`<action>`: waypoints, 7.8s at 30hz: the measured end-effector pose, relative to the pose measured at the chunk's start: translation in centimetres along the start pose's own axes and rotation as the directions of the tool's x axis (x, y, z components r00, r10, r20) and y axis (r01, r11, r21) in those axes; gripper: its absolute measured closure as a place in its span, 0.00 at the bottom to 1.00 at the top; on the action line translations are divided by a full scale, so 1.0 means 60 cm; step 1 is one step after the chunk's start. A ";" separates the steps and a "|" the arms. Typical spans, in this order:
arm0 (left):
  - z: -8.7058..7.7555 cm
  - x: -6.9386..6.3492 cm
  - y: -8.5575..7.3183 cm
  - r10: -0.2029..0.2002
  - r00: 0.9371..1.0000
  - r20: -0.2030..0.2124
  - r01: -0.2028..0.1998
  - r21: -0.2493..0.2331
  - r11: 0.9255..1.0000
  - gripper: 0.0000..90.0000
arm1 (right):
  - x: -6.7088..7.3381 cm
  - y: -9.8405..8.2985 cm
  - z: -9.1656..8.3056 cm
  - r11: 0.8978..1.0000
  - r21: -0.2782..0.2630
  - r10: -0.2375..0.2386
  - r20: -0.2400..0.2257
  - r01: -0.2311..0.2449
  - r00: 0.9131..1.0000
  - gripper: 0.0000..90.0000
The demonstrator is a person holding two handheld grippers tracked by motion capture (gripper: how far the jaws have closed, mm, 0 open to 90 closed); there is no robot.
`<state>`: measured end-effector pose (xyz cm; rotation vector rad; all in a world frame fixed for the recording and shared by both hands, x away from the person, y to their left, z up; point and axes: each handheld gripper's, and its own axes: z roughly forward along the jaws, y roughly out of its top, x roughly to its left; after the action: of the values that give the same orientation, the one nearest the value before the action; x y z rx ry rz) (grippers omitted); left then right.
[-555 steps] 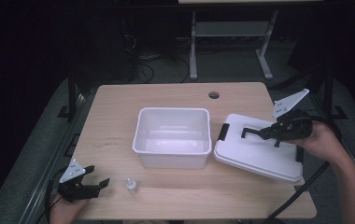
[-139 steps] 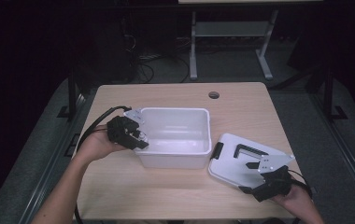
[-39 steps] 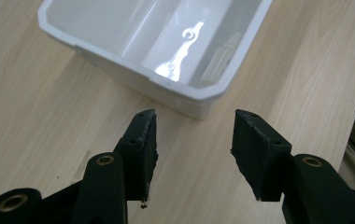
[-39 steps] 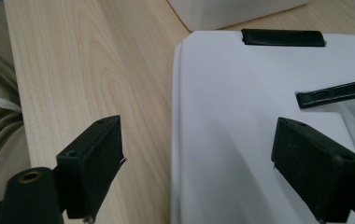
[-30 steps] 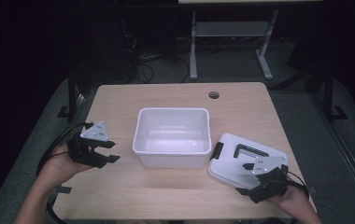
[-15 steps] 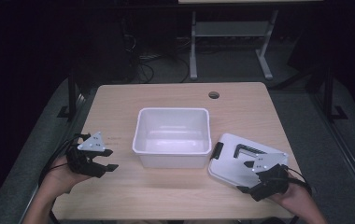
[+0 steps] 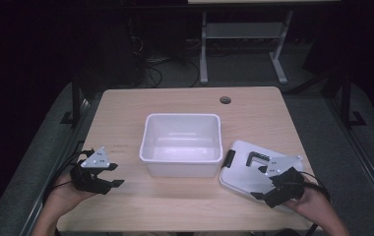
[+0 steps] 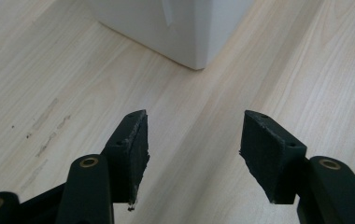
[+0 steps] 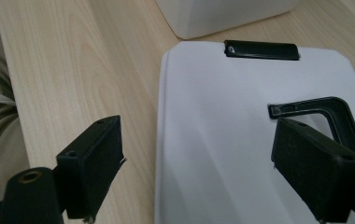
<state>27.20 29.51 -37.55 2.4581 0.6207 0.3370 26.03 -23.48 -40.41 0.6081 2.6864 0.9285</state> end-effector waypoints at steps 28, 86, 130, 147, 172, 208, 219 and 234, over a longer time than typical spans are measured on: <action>0.031 -0.018 -0.036 -0.022 1.000 -0.010 0.022 -0.027 0.999 0.40 | -0.070 0.002 0.007 0.995 0.075 0.065 0.003 -0.066 0.998 0.18; 0.029 -0.016 -0.054 -0.054 0.998 -0.014 0.053 -0.054 0.997 0.39 | -0.103 0.003 -0.004 0.993 0.118 0.014 0.019 -0.016 1.000 0.54; 0.033 -0.014 -0.061 -0.059 0.998 -0.004 0.059 -0.044 0.997 0.39 | -0.089 0.002 0.022 0.989 0.143 -0.022 -0.013 0.023 1.000 0.89; 0.030 -0.013 -0.063 -0.066 0.998 -0.006 0.066 -0.052 0.997 0.39 | -0.108 0.002 0.020 0.991 0.135 0.002 -0.022 0.001 1.000 0.93; 0.033 -0.013 -0.063 -0.069 0.998 -0.004 0.069 -0.056 0.996 0.39 | -0.105 -0.002 -0.015 0.996 0.094 0.007 -0.017 -0.005 1.000 0.93; 0.033 -0.007 -0.063 -0.085 0.996 0.004 0.085 -0.081 0.993 0.35 | -0.101 0.039 -0.091 0.998 0.047 -0.042 -0.008 0.043 0.999 0.93; 0.031 -0.008 -0.064 -0.080 0.997 0.004 0.080 -0.087 0.993 0.34 | -0.104 0.048 -0.111 0.998 0.045 -0.045 0.000 0.045 0.999 0.93; 0.031 -0.009 -0.066 -0.088 0.996 0.011 0.089 -0.092 0.992 0.34 | -0.109 0.063 -0.135 0.998 0.033 -0.049 -0.007 0.049 0.999 0.93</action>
<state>26.00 31.21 -41.41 2.3341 0.6933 0.3147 30.15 -28.09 -31.27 0.5447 2.7142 0.8765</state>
